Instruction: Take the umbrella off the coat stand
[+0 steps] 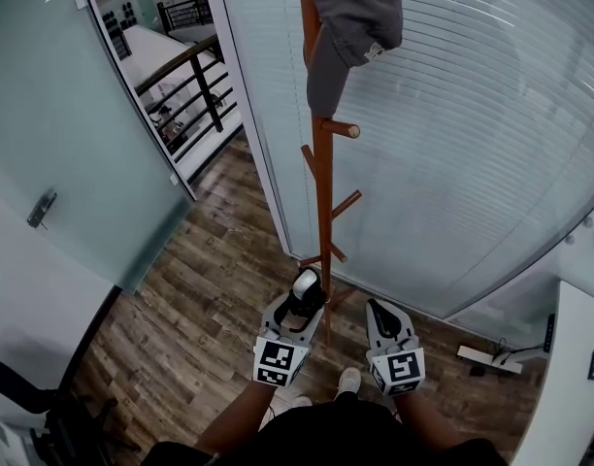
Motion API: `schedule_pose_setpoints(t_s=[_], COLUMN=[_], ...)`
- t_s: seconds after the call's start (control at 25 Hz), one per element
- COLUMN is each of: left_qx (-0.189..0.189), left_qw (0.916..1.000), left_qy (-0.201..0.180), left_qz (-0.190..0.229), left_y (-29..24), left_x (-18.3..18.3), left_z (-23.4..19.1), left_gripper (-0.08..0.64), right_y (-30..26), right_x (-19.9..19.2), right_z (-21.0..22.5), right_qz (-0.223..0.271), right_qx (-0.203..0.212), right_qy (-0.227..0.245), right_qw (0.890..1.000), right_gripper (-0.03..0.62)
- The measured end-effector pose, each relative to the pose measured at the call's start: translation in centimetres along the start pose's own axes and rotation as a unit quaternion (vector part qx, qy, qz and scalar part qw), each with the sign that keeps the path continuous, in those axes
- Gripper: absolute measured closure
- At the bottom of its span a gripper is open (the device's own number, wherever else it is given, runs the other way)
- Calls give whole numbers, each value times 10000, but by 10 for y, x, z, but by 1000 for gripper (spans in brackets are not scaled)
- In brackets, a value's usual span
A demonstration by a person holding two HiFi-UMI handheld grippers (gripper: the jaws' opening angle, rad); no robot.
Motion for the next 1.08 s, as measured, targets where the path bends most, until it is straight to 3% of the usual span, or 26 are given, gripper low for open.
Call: schedule_pose_setpoints(t_s=[0.2,1.08], left_qx=[-44,-22], left_qw=[10000,10000], left_qy=[53,85], left_qz=[-51,-19], left_y=[-1,-1], left_x=[-7,-2], left_z=[1,-2], left_gripper=[310,310], right_y=[-4,-6], right_x=[9,20], right_z=[-6,-15], right_qz=[14,459], right_qx=[4,161], right_qy=[264,153], right_qw=[9997,9987], right_gripper=[589,588])
Point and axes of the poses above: the fingertips, and each gripper's own axes: y backward along the fingers, z to its right, x out of its top, the point moved 3 cm from there along y, backward along the fingers, and after that the axes turned 6 degrees about -y, right-handed, at the moved point
